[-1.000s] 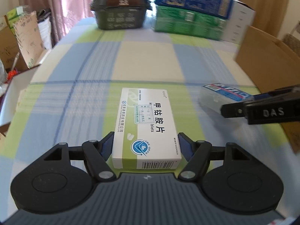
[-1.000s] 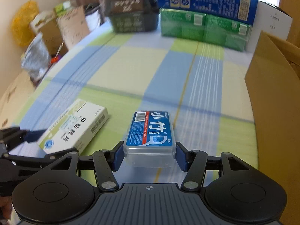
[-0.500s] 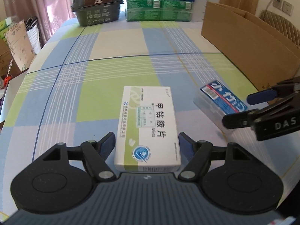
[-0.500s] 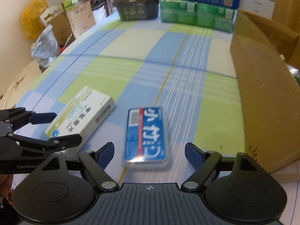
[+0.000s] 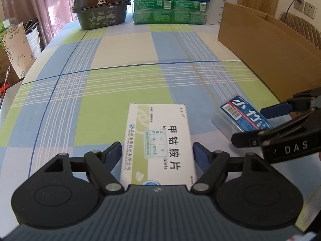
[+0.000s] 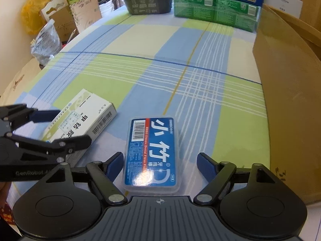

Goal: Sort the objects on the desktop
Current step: 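Lift the medicine box and toothpick case and carry both over the cardboard box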

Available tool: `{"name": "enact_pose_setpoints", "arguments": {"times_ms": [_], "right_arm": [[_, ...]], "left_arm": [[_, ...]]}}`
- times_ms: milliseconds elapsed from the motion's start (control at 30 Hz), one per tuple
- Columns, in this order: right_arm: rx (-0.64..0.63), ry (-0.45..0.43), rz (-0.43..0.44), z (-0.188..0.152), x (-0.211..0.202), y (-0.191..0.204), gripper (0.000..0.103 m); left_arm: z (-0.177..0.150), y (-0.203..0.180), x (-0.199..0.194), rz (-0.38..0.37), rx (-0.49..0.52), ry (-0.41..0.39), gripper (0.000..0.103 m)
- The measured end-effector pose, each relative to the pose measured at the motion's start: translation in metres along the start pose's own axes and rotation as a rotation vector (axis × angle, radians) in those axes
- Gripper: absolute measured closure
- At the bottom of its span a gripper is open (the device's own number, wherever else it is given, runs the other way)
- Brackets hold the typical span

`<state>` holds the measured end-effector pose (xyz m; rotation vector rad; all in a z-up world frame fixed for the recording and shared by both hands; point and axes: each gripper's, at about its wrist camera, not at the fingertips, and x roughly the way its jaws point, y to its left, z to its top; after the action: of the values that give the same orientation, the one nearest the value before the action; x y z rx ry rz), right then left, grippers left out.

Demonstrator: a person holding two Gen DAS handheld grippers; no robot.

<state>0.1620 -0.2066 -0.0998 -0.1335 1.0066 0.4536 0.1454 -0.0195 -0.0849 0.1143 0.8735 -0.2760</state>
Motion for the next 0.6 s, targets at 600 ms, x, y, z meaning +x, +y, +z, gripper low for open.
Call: {"name": "enact_pose_setpoints", "arguments": {"times_ms": [600], "right_arm": [[-0.052, -0.003, -0.032, 0.0015, 0.0043, 0.0082, 0.049]], "left_arm": [[0.0029, 0.0003, 0.0076, -0.003, 0.013, 0.020, 0.035]]}}
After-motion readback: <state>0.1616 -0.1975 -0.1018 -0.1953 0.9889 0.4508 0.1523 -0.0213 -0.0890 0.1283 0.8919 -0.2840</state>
